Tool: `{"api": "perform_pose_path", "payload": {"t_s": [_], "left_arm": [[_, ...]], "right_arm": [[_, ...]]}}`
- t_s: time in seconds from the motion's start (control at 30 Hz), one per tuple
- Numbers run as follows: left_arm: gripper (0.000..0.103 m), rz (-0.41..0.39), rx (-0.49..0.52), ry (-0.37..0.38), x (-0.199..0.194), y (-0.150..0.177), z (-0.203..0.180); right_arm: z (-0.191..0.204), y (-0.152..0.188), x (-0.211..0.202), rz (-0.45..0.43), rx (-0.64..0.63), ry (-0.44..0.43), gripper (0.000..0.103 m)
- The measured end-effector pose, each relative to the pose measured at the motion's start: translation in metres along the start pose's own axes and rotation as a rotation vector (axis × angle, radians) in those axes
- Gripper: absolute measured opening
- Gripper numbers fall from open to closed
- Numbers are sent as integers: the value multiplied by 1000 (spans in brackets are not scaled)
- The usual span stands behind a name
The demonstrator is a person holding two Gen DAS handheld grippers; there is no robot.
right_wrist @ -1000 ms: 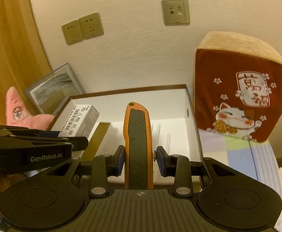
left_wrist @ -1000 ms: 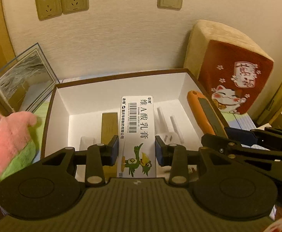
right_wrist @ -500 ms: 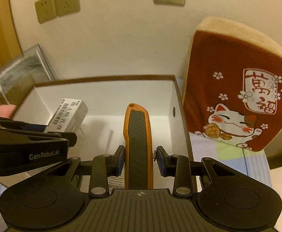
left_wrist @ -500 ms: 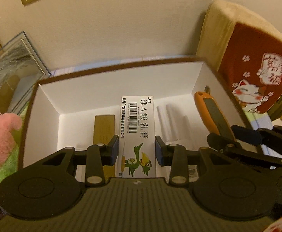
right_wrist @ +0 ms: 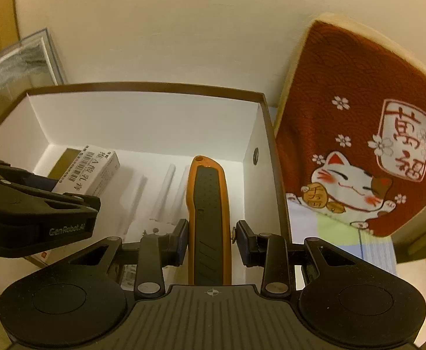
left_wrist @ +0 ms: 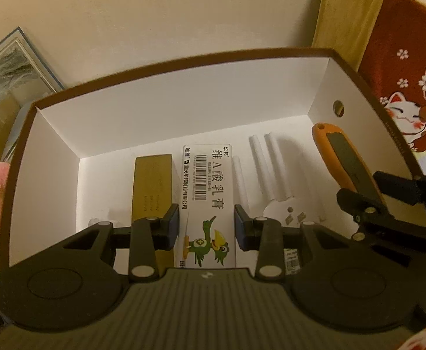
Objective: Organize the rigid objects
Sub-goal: 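Lower the carton and knife into the box and open both tools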
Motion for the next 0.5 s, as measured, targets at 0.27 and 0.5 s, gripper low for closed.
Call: {"api": "perform_pose_path", "payload": {"t_s": [0.27,0.5], "left_arm": [[34,22,11,2,12,0,-4],[36,1,16,18,8,2,1]], "right_arm": [[4,-1,8,-7,-48,20,32],[0,1,1,-4,-39,-39,37]]}}
Point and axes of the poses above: each gripper's, at about its wrist camera, not at the fingertips, and x roughly the way its jaws point, z to its left, y to its underside, the point moved 1 cm from there along x, roughly the way its jaws point, and after that the axes turned 8 degrees about -y, right-handed, at the moved point
